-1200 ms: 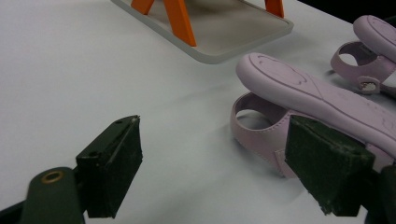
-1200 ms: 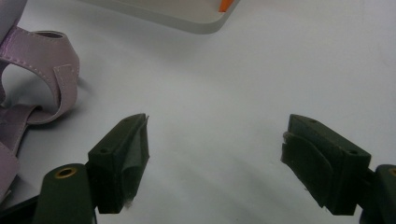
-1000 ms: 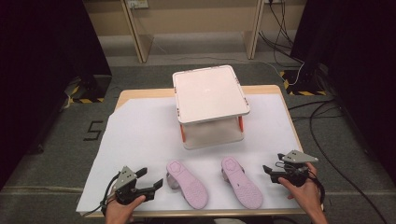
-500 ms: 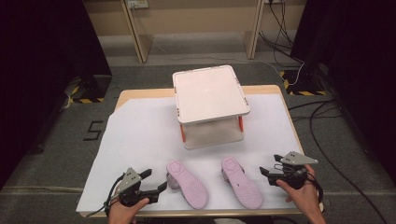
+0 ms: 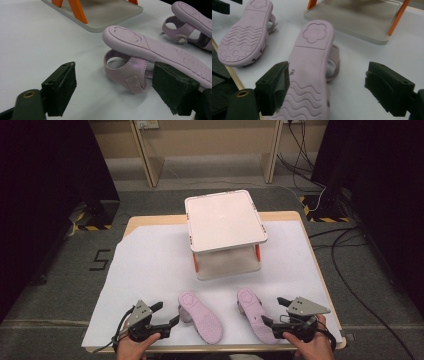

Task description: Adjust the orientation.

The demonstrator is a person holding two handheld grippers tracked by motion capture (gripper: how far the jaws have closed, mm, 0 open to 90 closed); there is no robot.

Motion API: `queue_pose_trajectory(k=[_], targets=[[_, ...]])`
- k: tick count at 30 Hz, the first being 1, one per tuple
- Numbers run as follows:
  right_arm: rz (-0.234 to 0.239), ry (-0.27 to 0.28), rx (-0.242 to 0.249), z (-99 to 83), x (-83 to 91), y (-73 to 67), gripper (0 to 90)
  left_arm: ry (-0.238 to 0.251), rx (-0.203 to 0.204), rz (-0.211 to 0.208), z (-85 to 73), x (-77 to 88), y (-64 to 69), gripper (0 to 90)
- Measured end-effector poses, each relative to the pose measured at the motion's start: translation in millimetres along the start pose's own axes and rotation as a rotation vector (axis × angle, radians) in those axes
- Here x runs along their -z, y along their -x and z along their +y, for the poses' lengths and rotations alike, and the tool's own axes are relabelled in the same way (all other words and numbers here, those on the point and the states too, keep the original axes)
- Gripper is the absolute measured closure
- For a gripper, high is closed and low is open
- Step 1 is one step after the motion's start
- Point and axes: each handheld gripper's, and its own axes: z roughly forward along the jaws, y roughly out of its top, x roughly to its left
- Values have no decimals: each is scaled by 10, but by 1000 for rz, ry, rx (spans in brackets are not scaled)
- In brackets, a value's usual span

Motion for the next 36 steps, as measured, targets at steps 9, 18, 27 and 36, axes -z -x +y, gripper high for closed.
queue_pose_trajectory(k=[9, 18, 27, 36], targets=[[-22, -56, 45, -29, -165, -242, 155, -1, 10, 12, -11, 2, -35, 191], [-87, -99, 142, -53, -267, -379, 152, -10, -1, 23, -13, 4, -37, 194], [-111, -125, 159, -48, -228, -359, 172, -10, -1, 22, -7, 13, -38, 195], [-53, -58, 51, -43, -24, -50, 290, -11, -2, 23, -6, 17, -42, 195]])
